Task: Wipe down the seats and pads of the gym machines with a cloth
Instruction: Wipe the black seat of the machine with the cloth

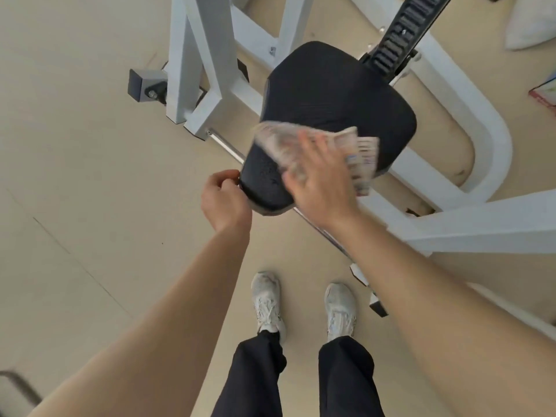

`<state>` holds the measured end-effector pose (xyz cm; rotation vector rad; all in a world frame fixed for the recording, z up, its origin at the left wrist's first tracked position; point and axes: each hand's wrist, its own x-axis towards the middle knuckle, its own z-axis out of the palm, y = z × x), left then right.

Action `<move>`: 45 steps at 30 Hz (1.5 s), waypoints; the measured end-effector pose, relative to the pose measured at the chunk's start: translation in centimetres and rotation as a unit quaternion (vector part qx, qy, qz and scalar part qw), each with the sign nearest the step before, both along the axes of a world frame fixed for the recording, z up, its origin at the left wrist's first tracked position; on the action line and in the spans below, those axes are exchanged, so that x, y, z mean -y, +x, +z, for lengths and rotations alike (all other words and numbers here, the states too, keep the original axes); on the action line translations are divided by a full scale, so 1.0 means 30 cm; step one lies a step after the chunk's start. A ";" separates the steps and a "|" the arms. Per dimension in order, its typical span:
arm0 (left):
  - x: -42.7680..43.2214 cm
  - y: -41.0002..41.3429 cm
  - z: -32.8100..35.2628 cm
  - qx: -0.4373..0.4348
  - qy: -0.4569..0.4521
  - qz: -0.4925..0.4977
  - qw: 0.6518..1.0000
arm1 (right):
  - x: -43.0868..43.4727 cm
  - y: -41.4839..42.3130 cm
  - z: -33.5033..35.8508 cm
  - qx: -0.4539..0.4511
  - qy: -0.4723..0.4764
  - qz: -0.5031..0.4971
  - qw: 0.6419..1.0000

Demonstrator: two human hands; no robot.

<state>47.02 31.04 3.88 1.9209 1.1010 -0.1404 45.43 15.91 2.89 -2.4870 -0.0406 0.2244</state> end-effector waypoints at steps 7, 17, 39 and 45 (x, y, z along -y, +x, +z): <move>-0.078 0.031 -0.008 -0.019 -0.051 -0.031 0.998 | -0.034 0.089 -0.033 0.013 -0.071 0.121 0.990; -0.087 0.041 0.020 -0.049 -0.073 -0.029 0.996 | -0.128 -0.043 0.029 -0.035 -0.049 0.160 0.985; -0.052 0.203 0.125 -0.047 -0.049 -0.216 0.974 | -0.025 0.196 -0.013 -0.118 -0.053 0.026 0.991; 0.046 0.325 0.065 -0.049 -0.011 -0.274 0.960 | 0.092 0.518 -0.146 -0.118 -0.082 0.004 0.990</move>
